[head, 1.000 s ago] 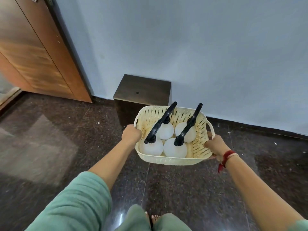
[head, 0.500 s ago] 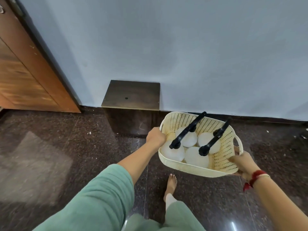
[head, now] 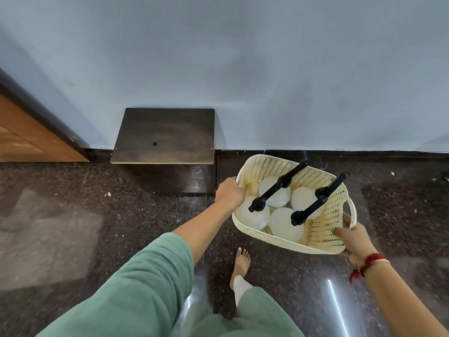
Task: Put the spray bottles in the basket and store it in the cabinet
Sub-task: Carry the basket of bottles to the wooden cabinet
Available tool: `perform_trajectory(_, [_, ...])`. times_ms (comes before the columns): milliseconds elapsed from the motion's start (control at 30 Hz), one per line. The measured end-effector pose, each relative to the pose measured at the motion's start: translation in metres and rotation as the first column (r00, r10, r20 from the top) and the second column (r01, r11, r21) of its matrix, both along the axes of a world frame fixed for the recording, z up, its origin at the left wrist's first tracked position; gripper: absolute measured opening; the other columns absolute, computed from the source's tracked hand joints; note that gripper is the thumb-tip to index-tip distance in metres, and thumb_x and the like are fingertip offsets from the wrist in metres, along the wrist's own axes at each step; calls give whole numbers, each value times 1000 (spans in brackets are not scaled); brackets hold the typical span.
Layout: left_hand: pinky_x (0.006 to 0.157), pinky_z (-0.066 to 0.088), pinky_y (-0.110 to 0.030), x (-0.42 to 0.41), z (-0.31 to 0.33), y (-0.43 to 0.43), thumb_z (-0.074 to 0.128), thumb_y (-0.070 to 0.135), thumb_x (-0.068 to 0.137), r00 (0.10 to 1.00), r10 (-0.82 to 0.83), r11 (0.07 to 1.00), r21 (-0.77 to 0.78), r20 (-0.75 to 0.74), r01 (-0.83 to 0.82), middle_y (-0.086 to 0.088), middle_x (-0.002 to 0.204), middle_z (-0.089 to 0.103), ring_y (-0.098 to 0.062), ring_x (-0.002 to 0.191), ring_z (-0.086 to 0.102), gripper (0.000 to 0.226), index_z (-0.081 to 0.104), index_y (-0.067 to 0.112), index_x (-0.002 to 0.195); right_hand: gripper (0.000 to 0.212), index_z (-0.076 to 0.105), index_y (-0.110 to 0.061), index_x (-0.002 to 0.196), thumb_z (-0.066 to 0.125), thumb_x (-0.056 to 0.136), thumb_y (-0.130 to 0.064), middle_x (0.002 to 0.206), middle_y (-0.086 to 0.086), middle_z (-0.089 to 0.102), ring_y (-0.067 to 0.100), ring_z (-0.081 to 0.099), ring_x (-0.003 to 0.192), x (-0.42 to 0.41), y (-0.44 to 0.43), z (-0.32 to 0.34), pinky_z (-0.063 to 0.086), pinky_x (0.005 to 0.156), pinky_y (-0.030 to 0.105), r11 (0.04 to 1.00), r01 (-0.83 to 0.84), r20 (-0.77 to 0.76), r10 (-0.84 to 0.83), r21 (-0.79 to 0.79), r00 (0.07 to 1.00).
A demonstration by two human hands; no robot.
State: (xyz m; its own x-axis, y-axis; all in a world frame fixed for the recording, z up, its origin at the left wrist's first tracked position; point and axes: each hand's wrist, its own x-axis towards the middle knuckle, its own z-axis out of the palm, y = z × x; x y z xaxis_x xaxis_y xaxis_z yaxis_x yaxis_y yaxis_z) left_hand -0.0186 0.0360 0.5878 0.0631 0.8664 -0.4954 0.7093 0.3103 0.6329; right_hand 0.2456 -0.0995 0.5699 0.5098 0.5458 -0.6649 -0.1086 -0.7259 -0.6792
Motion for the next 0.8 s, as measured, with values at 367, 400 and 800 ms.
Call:
perform_trajectory(367, [66,43,-34,-3,-37,91,44,4,85,989,-31,998,46,-143,38,-18,100,66,-37,91,61,27,61,5,105,51,53,-19,125,44,86,13,96,4,67,20,64,82,8,111,-26,56,65,40,986,-163,-2,163,19,987])
perform_trajectory(400, [65,42,-34,-5,-42,97,44,4,85,986,-54,997,50,-157,62,-17,98,65,-36,90,61,26,60,4,105,53,51,-20,128,44,86,12,98,2,67,20,64,87,7,114,-33,55,66,38,987,-161,-22,162,18,987])
perform_trajectory(800, [65,45,-35,2,-116,126,45,5,85,971,-163,986,-74,-176,152,-12,93,63,-30,86,60,21,60,6,100,57,48,-16,134,43,87,15,113,7,63,25,59,102,-5,110,-116,49,81,36,997,-9,-73,3,-75,997])
